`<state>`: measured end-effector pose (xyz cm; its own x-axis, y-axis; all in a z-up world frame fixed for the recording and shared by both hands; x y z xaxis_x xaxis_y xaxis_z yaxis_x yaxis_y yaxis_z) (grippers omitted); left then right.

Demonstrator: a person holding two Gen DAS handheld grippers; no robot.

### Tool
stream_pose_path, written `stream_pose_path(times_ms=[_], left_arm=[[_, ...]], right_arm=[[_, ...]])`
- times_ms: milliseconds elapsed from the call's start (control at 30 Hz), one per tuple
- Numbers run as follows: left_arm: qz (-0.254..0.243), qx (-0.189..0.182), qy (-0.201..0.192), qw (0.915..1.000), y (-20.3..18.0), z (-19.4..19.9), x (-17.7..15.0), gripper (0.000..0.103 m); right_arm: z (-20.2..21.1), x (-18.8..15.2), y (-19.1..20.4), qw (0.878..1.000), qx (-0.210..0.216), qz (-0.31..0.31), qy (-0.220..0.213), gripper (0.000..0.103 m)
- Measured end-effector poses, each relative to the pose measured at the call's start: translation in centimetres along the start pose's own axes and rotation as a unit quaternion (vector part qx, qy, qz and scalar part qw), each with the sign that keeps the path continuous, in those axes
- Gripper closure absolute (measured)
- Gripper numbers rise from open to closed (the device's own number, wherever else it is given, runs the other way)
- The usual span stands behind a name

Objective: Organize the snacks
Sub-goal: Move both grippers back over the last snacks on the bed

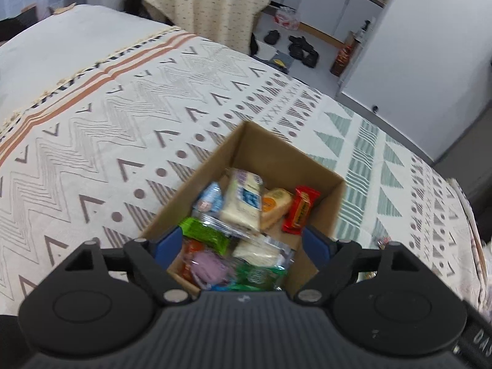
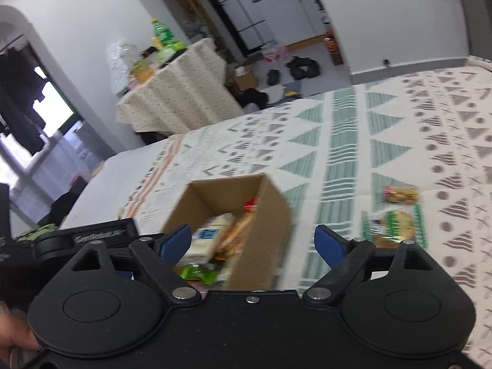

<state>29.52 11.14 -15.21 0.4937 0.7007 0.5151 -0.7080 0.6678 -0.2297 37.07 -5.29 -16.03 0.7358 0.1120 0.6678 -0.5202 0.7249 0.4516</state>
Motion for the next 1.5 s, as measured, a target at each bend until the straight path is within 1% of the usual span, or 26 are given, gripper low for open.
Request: stream_pose_path(times_ms=[133,200,367,467,567,667,767,967,1067,1200,1300,1500], left_arm=[[-0.023,-0.012,0.011,0.9996,-2.0,0.2,-0.8,0.018],[-0.031,-0.011,0.01,0.9994,-2.8,0.4,-1.1,0.018],[-0.043,-0.02,0.013,0.9988,-4.6,0.6,-1.6,0.017],[-0.054,-0.029,0.01,0.9981,-5.9,0.8,-2.0,0.017],[-0.051,-0.045,0.016,0.9976,-6.9,0.9,-2.3,0.017],[-0.054,-0.045,0.013,0.9974,-7.8,0.8,-2.6,0.017],[-0.06,-0.057,0.016,0.9964,-8.8,0.6,-3.0,0.017],[-0.072,-0.068,0.02,0.9949,-10.9,0.1,-3.7,0.017],[-0.079,-0.075,0.023,0.9938,-11.8,-0.2,-4.1,0.017],[-0.093,-0.09,0.028,0.9912,-13.2,-0.6,-4.7,0.017],[-0.096,-0.102,0.037,0.9895,-14.0,-1.1,-5.2,0.018],[-0.096,-0.114,0.047,0.9877,-15.4,-2.6,-5.8,0.02]], right_arm=[[1.4,0.7,-2.0,0.999,-0.039,-0.003,-0.026,0.006],[2.3,1.3,-2.9,0.998,-0.055,-0.008,-0.043,0.005],[3.9,2.3,-4.6,0.995,-0.074,-0.014,-0.069,0.005],[4.7,2.8,-5.3,0.994,-0.079,-0.007,-0.072,0.005],[5.4,3.0,-6.2,0.994,-0.079,-0.013,-0.076,0.005],[5.9,3.2,-6.9,0.993,-0.084,-0.019,-0.081,0.005],[6.5,3.4,-7.6,0.993,-0.081,-0.024,-0.086,0.005],[7.6,3.7,-9.6,0.99,-0.093,-0.043,-0.101,0.005],[7.9,3.6,-10.8,0.989,-0.096,-0.053,-0.101,0.005],[7.4,2.9,-12.7,0.988,-0.106,-0.082,-0.082,0.005],[7.0,2.4,-13.8,0.986,-0.105,-0.105,-0.073,0.005],[6.8,2.0,-15.4,0.982,-0.096,-0.143,-0.075,0.005]])
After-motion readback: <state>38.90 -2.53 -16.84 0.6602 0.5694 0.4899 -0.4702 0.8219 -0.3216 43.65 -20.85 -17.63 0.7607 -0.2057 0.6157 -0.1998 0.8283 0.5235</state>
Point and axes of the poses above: each gripper's, at about its wrist camera, not at the fingertips, and z roughly against the way its jaws point, y to its left, x to its top, the point moved 7 cm from there along -z, roughly the way its jaws point, and after that the axes turned 3 degrees about z, right-handed, at the moved point
